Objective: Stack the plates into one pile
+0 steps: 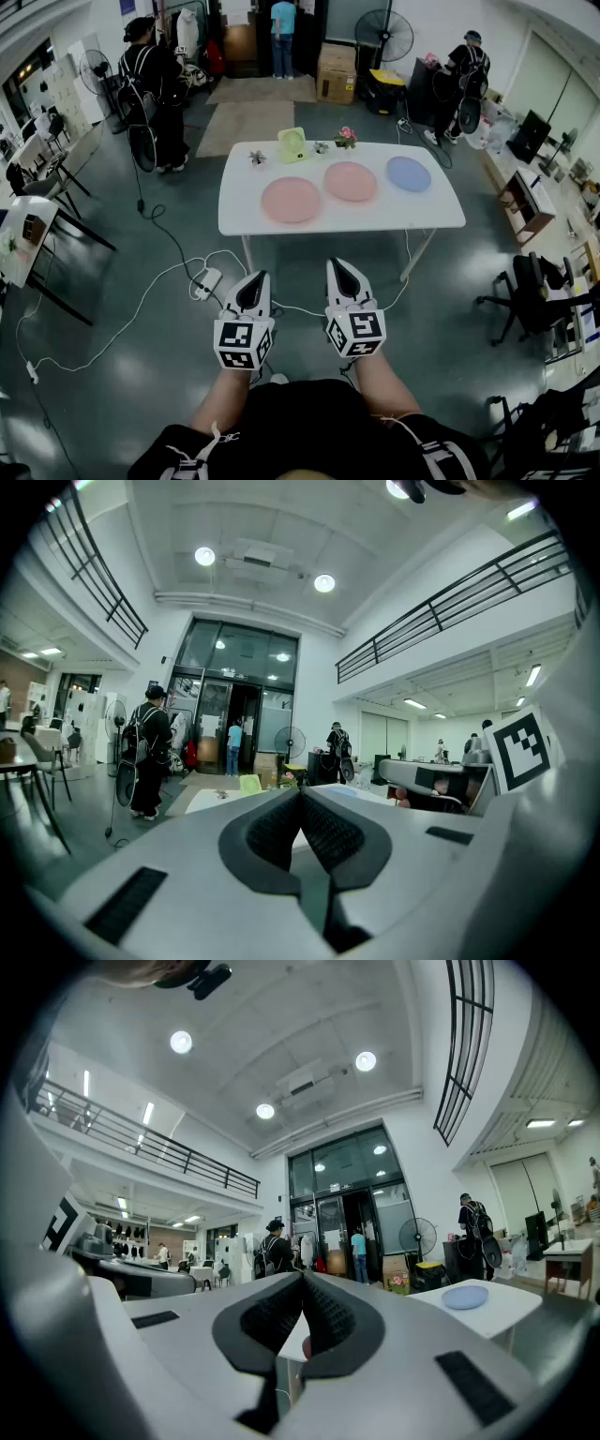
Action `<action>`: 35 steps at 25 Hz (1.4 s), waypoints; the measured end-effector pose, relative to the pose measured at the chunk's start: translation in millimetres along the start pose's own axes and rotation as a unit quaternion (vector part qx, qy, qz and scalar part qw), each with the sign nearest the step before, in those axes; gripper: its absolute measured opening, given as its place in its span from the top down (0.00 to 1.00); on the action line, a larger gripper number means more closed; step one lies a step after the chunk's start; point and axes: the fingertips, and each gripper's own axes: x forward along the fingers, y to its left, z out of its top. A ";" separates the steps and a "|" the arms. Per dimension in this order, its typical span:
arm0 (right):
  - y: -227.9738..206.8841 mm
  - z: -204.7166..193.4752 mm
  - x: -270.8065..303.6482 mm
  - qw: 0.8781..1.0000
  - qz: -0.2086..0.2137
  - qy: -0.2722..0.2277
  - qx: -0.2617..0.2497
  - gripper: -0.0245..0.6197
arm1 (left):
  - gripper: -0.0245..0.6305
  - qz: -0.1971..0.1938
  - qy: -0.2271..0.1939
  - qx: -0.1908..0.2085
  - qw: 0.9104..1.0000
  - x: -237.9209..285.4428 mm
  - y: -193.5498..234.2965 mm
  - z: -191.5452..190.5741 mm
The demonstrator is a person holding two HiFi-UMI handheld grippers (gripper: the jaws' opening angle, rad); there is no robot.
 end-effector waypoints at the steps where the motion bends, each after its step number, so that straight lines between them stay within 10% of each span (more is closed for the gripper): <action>1: 1.3 -0.2 -1.7 1.000 -0.001 0.001 0.001 0.94 | 0.94 -0.002 0.002 -0.001 1.000 -1.0 -0.5 -0.8; 35: 29.1 -6.3 95.2 0.999 -0.037 -0.017 -0.008 0.94 | 0.94 -0.037 -0.025 0.005 0.999 52.8 98.3 12.7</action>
